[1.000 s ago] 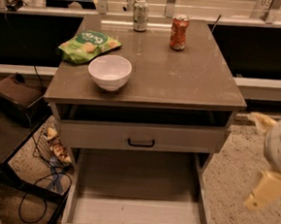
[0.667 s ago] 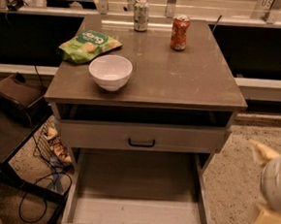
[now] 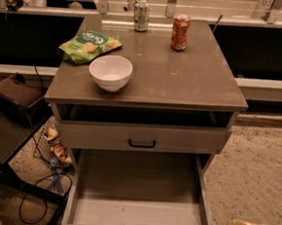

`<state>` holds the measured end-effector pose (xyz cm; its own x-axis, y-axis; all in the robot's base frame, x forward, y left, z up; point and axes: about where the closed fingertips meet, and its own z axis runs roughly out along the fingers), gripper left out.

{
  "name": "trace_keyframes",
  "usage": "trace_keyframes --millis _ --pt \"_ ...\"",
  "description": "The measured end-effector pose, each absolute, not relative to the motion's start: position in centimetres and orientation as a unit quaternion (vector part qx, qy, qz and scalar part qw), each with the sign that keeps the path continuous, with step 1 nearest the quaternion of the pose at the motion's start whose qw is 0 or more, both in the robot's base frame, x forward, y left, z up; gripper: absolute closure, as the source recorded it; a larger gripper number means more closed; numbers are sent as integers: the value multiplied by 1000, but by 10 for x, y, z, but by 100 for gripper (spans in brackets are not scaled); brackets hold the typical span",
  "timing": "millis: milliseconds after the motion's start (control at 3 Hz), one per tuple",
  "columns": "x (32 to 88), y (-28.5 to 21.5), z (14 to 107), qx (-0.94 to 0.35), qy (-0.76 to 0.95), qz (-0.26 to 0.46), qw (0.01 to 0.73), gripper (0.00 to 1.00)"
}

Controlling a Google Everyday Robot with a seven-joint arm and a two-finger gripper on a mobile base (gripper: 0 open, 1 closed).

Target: Close middle drawer

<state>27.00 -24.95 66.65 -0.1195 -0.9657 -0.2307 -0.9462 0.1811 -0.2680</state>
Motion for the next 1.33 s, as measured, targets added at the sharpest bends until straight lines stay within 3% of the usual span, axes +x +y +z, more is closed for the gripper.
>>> trace_keyframes --millis 333,667,1333 --pt "262 -249 659 -640 749 -25 172 72" --pt "260 -249 658 -640 749 -25 171 96" --pt "244 -235 601 -635 759 -2 146 100"
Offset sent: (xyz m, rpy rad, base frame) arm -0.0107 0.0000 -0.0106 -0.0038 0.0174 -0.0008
